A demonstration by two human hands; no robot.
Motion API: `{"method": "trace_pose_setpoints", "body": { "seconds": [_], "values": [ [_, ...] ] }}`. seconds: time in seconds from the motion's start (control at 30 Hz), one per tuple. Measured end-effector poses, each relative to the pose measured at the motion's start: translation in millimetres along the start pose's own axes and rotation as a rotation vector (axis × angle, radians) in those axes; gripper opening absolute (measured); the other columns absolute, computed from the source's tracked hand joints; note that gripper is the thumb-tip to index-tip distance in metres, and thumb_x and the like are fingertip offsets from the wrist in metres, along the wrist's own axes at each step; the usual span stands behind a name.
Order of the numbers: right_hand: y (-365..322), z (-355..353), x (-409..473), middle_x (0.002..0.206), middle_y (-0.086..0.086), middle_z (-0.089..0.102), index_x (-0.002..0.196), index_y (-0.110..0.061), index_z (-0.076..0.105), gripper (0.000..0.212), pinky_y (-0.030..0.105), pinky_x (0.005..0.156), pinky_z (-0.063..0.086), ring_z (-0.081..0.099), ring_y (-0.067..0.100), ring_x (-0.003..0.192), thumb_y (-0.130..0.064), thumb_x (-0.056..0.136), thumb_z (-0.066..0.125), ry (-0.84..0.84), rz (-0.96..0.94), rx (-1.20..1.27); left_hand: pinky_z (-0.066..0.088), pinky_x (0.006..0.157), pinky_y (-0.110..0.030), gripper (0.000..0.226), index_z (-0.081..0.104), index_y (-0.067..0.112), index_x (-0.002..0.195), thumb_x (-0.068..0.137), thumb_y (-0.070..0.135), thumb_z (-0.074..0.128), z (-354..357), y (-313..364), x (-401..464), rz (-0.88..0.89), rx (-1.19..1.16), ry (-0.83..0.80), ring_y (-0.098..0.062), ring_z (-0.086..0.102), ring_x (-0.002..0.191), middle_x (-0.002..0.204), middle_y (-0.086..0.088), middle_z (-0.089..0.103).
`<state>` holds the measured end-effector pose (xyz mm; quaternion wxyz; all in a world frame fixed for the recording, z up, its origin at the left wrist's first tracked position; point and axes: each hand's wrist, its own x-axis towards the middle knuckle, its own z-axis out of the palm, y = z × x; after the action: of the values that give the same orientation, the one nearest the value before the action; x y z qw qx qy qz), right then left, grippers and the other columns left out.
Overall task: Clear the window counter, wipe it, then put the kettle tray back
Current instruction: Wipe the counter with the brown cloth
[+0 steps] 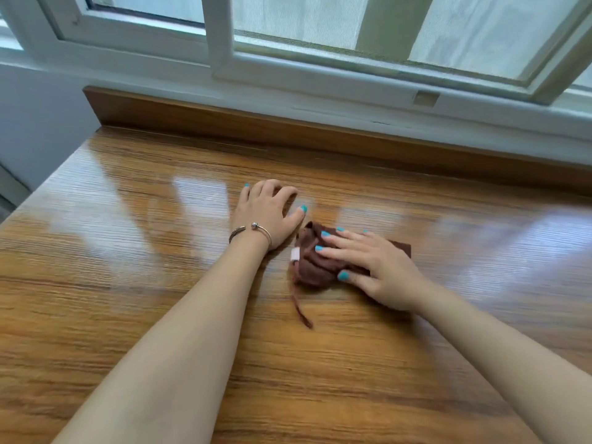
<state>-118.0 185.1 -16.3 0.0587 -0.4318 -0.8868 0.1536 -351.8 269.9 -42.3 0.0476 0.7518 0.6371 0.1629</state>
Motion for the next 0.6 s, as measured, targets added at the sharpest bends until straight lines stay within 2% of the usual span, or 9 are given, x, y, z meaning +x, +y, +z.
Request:
{"method": "trace_pose_setpoints", "body": {
  "seconds": [0.1,0.23,0.3,0.4,0.47,0.53,0.6],
  "values": [
    [40,-16,61,0.155,-0.016,0.029,0.145,-0.042,0.038,0.048,0.045,0.118,0.021,0.020,0.010,0.147,-0.033,0.099,0.050,0.071,0.170,-0.023,0.018,0.116,-0.042,0.043,0.046,0.041,0.133,0.093,0.053,0.039,-2,1,-1,-0.005,-0.005,0.015,-0.018,0.031,0.135,0.142,0.005,0.042],
    [67,-29,124,0.160,-0.013,0.019,0.150,-0.040,0.027,0.048,0.043,0.119,0.016,0.015,0.016,0.149,-0.041,0.103,0.036,0.074,0.378,-0.116,0.016,0.117,-0.042,0.046,0.043,0.040,0.135,0.092,0.056,0.038,-6,1,-2,-0.003,-0.011,-0.023,-0.017,0.029,0.137,0.144,0.006,0.039],
    [68,-26,133,0.161,-0.012,0.017,0.151,-0.039,0.024,0.048,0.043,0.119,0.014,0.014,0.016,0.149,-0.046,0.104,0.030,0.083,0.412,-0.148,0.016,0.117,-0.042,0.047,0.042,0.041,0.136,0.092,0.057,0.037,-7,0,-1,-0.007,-0.007,-0.040,-0.017,0.027,0.137,0.145,0.006,0.038],
    [54,-20,110,0.160,-0.012,0.019,0.150,-0.039,0.027,0.048,0.041,0.118,0.013,0.015,0.015,0.149,-0.049,0.103,0.024,0.084,0.317,-0.120,0.016,0.117,-0.043,0.047,0.041,0.041,0.137,0.093,0.055,0.036,-5,0,-2,-0.014,0.011,-0.029,-0.018,0.027,0.138,0.146,0.006,0.037],
    [38,-13,76,0.157,-0.018,0.020,0.147,-0.043,0.030,0.048,0.038,0.117,0.013,0.014,0.008,0.148,-0.055,0.101,0.022,0.084,0.214,-0.082,0.017,0.116,-0.043,0.044,0.041,0.039,0.136,0.094,0.049,0.035,-3,1,-2,-0.010,0.018,-0.017,-0.018,0.028,0.137,0.145,0.005,0.038],
    [24,-7,43,0.152,-0.025,0.020,0.143,-0.048,0.030,0.048,0.031,0.116,0.013,0.012,0.000,0.145,-0.059,0.097,0.026,0.080,0.091,-0.028,0.019,0.115,-0.044,0.041,0.042,0.039,0.135,0.094,0.043,0.035,-2,1,0,-0.004,0.021,-0.002,-0.018,0.029,0.136,0.144,0.005,0.039],
    [25,-8,29,0.150,-0.027,0.023,0.140,-0.049,0.035,0.045,0.025,0.115,0.012,0.014,-0.001,0.145,-0.052,0.095,0.039,0.051,0.000,0.028,0.020,0.113,-0.044,0.040,0.042,0.039,0.133,0.094,0.041,0.035,1,2,0,-0.003,0.030,0.012,-0.019,0.031,0.134,0.142,0.005,0.040]
  ]
}}
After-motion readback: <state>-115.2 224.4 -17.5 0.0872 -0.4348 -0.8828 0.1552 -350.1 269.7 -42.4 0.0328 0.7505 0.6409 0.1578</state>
